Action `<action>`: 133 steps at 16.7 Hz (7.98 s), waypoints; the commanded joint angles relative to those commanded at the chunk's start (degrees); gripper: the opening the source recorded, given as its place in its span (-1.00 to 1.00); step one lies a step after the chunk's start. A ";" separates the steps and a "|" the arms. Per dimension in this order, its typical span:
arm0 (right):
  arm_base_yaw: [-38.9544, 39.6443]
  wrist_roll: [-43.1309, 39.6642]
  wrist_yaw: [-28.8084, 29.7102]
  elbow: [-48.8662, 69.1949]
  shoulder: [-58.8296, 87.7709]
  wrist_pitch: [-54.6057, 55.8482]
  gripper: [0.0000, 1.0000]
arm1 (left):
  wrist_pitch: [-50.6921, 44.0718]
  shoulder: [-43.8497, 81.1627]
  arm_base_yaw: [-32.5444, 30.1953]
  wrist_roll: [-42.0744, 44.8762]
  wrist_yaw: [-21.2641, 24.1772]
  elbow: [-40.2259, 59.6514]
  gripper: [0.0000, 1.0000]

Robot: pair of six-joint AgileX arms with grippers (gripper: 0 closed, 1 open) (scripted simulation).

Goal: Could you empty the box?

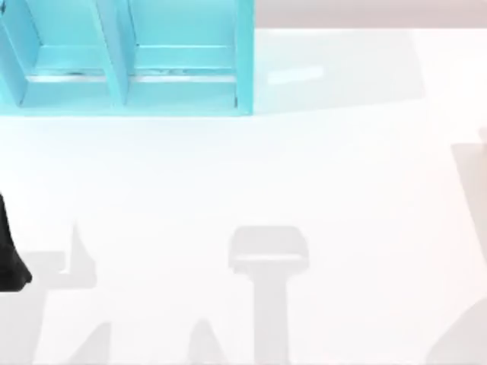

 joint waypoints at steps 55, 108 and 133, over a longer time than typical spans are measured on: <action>66.07 66.17 -0.29 10.75 0.61 -10.33 -1.00 | 0.00 0.00 0.00 0.00 0.00 0.00 1.00; 59.89 60.06 -0.35 21.13 2.01 -20.47 1.00 | 0.00 0.00 0.00 0.00 0.00 0.00 1.00; 5.32 4.96 -0.41 43.97 16.09 -28.30 1.00 | 0.00 0.00 0.00 0.00 0.00 0.00 1.00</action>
